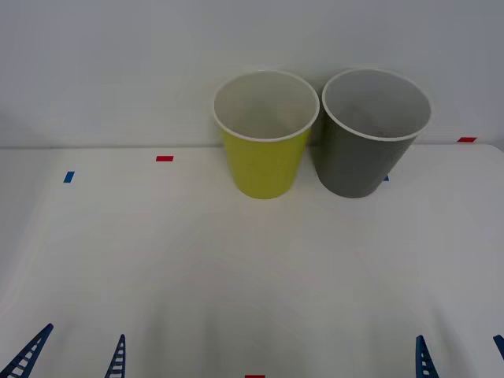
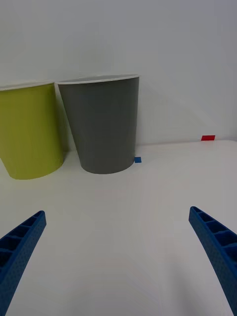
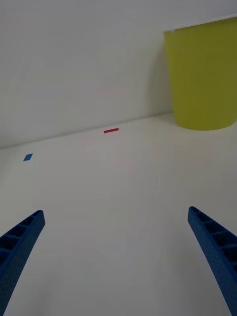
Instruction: Put cans in the gray bin and PET bottles in the light green bin.
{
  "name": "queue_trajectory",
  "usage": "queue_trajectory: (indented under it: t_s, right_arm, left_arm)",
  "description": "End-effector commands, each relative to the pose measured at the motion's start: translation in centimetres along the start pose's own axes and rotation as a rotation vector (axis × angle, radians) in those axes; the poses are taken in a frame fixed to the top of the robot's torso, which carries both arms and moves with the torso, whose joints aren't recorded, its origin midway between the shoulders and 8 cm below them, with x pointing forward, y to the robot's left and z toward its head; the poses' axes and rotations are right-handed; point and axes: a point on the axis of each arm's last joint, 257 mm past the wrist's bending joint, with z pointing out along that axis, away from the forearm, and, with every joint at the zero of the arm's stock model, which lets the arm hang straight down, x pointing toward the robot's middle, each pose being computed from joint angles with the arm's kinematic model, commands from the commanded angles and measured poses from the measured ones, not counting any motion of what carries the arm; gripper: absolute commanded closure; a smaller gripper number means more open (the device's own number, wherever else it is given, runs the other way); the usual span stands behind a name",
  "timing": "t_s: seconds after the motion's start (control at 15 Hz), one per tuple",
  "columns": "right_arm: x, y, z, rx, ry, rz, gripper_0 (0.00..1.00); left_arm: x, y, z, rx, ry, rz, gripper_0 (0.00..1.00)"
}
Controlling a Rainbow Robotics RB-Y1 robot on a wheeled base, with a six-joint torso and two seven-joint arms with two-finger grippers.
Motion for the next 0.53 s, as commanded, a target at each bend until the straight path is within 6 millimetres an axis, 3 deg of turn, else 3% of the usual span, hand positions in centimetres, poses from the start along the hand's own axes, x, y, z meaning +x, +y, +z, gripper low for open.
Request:
queue_trajectory:
  t_s: [0.07,0.53]
  right_arm:
    - [0.01,0.0,0.0,0.0,0.0,0.0,0.0]
    - [0.01,0.0,0.0,0.0,0.0,0.0,0.0]
  left_arm:
    - [0.0,0.0,0.0,0.0,0.0,0.0,0.0]
    - [0.0,0.0,0.0,0.0,0.0,0.0,0.0]
